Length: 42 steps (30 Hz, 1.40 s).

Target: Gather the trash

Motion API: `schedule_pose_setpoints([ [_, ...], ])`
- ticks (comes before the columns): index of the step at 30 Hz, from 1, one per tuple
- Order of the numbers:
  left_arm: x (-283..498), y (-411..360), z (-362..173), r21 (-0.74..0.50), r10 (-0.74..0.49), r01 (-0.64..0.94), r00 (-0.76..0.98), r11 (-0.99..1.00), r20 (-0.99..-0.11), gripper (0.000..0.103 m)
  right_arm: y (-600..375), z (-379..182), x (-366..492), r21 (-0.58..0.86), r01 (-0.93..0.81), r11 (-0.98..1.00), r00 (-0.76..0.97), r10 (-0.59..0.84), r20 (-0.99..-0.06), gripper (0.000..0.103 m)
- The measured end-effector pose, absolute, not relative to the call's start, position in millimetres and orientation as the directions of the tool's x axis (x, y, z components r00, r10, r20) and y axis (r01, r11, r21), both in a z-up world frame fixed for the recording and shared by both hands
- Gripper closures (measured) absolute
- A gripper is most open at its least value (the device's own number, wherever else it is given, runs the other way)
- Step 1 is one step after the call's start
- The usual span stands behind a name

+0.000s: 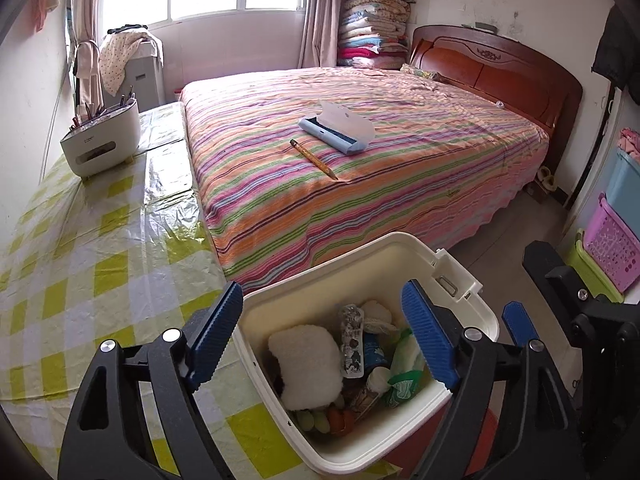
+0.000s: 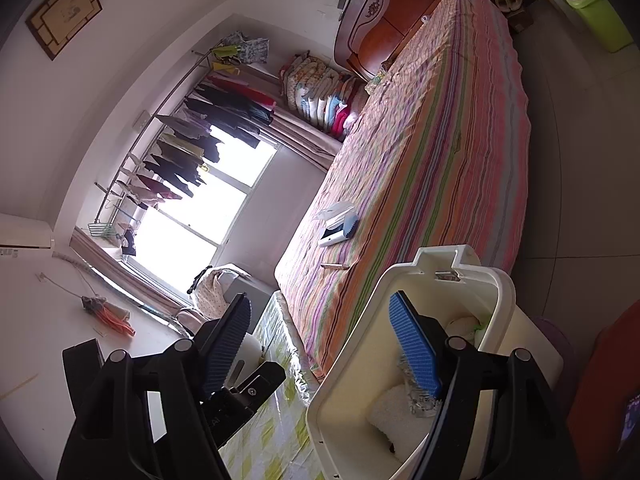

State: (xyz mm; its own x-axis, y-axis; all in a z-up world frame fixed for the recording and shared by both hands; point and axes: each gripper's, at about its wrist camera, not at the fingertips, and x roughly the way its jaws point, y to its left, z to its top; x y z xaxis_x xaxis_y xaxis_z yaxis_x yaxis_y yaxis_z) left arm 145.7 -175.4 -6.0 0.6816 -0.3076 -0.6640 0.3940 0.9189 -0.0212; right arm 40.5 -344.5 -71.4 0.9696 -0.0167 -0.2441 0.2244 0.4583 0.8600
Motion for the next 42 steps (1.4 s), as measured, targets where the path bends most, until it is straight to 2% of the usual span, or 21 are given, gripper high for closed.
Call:
schedule_pose_setpoints([
  [9, 124.1, -105.4, -10.9, 0.104, -0.195, 0.342, 0.732, 0.934, -0.653, 0.021, -323.3, -57.9, 50.2, 0.809, 0.207, 0.551, 0.966, 0.017, -0.258, 0.033],
  [14, 119.8, -41.9, -16.7, 0.091, -0.114, 0.232, 0.739, 0.969, -0.664, 0.021, -303.3, -48.8, 56.5, 0.765, 0.192, 0.615, 0.963, 0.034, -0.268, 0.033],
  [17, 113.1, -6.7, -19.8, 0.074, -0.058, 0.141, 0.750, 0.987, -0.658, 0.021, -292.9, -44.5, 60.0, 0.733, 0.191, 0.653, 0.958, 0.041, -0.285, 0.028],
  [21, 100.0, 25.6, -28.3, 0.065, 0.004, 0.052, 0.750, 0.997, -0.661, 0.020, -276.3, -37.4, 59.9, 0.681, 0.169, 0.712, 0.957, 0.046, -0.286, 0.027],
  [25, 84.1, 37.0, -34.2, 0.041, -0.005, 0.043, 0.752, 0.998, -0.659, 0.020, -256.7, -29.9, 53.4, 0.608, 0.133, 0.782, 0.957, 0.059, -0.285, 0.027],
  [34, 55.6, 19.4, -24.1, 0.129, -0.011, 0.102, 0.824, 0.986, -0.567, 0.014, -221.9, -28.4, 36.5, 0.466, 0.120, 0.877, 0.940, 0.050, -0.337, 0.024],
  [42, 47.4, 23.0, -18.4, 0.110, -0.049, 0.132, 0.830, 0.985, -0.556, 0.014, -200.5, -35.3, 28.6, 0.368, 0.142, 0.919, 0.915, 0.019, -0.402, 0.024],
])
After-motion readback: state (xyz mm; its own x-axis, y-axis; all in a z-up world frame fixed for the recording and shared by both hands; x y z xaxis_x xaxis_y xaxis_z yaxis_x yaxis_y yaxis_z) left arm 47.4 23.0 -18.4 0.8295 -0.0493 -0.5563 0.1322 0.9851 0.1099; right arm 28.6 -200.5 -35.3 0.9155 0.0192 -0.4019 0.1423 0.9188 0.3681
